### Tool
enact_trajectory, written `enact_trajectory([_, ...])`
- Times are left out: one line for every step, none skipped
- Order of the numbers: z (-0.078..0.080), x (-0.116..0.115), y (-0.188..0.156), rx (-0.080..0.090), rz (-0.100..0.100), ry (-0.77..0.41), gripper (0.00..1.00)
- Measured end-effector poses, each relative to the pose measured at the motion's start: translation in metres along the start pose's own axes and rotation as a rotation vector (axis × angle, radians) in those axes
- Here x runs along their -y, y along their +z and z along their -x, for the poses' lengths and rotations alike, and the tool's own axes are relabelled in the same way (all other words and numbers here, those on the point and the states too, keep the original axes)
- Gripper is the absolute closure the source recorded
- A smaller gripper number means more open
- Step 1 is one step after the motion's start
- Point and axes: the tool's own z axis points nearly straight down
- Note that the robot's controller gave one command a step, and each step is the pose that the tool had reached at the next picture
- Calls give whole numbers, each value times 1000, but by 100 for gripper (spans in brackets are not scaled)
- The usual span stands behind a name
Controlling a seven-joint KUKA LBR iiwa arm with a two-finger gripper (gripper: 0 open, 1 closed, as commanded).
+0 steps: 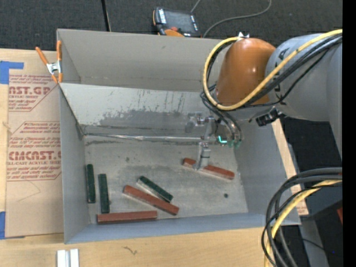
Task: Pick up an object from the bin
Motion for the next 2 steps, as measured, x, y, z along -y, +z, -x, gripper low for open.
enact_trajectory([-36,61,89,-2,-2,-1,0])
enact_trajectory([-33,57,85,7,0,-5,100])
